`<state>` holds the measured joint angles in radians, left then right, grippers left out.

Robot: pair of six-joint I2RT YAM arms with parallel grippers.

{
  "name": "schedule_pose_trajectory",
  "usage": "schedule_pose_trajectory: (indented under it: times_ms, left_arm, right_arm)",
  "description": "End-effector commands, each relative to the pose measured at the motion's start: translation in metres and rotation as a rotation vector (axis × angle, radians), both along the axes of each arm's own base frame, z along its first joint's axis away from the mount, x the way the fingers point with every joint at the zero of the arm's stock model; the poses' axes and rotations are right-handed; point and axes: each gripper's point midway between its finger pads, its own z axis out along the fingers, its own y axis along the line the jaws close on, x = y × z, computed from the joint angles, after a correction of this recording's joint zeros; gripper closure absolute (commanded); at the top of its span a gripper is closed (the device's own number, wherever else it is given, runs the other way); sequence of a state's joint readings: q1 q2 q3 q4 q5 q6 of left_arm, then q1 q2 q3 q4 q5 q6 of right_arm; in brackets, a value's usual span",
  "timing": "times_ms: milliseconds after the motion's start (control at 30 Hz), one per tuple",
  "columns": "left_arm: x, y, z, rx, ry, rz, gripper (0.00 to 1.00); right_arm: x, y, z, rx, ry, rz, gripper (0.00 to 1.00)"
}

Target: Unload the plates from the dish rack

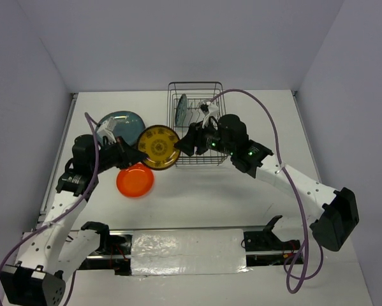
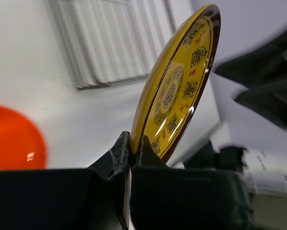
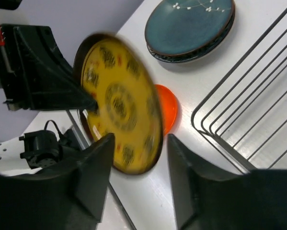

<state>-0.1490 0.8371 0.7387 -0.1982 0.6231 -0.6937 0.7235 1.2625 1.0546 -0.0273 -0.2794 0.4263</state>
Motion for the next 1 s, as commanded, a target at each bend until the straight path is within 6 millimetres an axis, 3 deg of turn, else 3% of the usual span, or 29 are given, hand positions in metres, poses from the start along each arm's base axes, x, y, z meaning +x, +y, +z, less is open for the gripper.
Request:
schedule_pose_trajectory:
  times_ms: [0,67,200,333,600,700,733,833,900,933,967]
  left_arm:
    - [0.023,0.052,-0.012,0.092,0.079,0.377,1.0]
    - [0.015,0.083,-0.045,0.166,0.215,0.564,1.0]
    - [-0.004,0.107,-0.094,0.192,0.366,0.689,1.0]
    - [-0.013,0.109,-0.113,0.172,0.417,0.693,1.0]
    - [-0.022,0.107,-0.138,0.165,0.458,0.659,0.84]
    - [-0.024,0.103,-0.142,0.161,0.471,0.632,0.71]
    - [-0.024,0.103,-0.142,0.164,0.468,0.632,0.53]
    - [-0.028,0.105,-0.136,0.155,0.453,0.645,0.18]
    - [-0.029,0.107,-0.125,0.147,0.429,0.666,0.1]
    - [-0.032,0.108,-0.122,0.152,0.43,0.672,0.0]
    - [-0.033,0.112,-0.114,0.155,0.399,0.689,0.0]
  right_arm:
    - [-0.003,0.0,0.011,0.032,-0.024,-0.022,0.4]
    - [0.006,-0.022,0.003,-0.041,-0.019,-0.134,0.32]
    - [0.006,-0.052,0.005,-0.111,-0.07,-0.231,0.29]
    - [-0.003,-0.068,0.005,-0.139,-0.091,-0.249,0.28]
    - [-0.011,-0.082,-0.008,-0.177,-0.089,-0.267,0.28]
    - [-0.01,-0.08,-0.011,-0.183,-0.082,-0.262,0.28]
    - [-0.01,-0.08,-0.011,-0.183,-0.082,-0.26,0.28]
    - [-0.008,-0.078,-0.011,-0.185,-0.082,-0.26,0.28]
    - [-0.005,-0.076,-0.014,-0.191,-0.078,-0.261,0.28]
    - [-0.003,-0.075,-0.011,-0.189,-0.08,-0.264,0.27]
    - [0.0,-0.074,-0.011,-0.193,-0.081,-0.271,0.27]
